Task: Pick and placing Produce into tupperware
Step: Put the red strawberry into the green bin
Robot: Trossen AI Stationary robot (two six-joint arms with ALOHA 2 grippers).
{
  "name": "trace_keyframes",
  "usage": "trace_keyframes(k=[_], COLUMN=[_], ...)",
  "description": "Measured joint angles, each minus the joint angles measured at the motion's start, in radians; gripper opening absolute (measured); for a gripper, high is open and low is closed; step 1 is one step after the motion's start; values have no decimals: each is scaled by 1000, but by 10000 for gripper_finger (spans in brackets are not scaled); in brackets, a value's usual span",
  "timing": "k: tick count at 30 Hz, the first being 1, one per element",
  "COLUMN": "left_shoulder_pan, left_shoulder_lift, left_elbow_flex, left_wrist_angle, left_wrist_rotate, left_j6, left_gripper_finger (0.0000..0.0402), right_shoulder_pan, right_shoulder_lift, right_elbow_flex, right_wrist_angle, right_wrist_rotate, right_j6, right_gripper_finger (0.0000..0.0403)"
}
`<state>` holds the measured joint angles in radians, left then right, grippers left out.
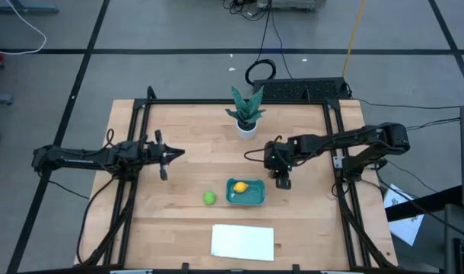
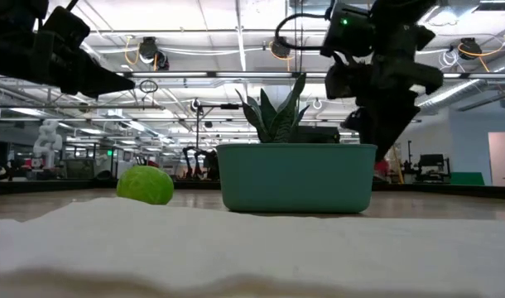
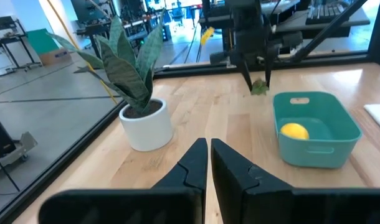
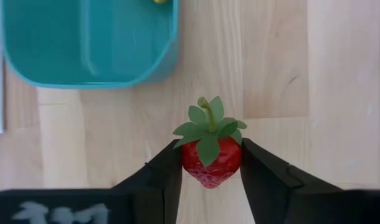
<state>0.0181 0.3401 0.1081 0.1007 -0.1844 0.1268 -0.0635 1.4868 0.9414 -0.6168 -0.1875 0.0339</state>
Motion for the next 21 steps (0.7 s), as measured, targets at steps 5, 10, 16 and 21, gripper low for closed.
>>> trace_keyframes(k=[5,10,16,21], left_shoulder_pan=[0,0,0,0], left_shoulder_lift=[0,0,0,0], left_elbow_flex=[0,0,0,0], left_wrist_angle=[-4,-4,-4,-3], left_wrist_rotate=[0,0,0,0], left_j6=[0,0,0,0], left_gripper_finger=[26,26,26,26], right_shoulder_pan=[0,-2,-2,-13], right_shoulder_lift=[0,0,0,0], right_elbow_flex=[63,130,211,282], right_wrist_angle=[-73,-142,-204,-250], right_wrist_rotate=[0,0,0,-1], right_j6=[-21,-46,-61,-73], right_gripper_finger=[129,126,126,126])
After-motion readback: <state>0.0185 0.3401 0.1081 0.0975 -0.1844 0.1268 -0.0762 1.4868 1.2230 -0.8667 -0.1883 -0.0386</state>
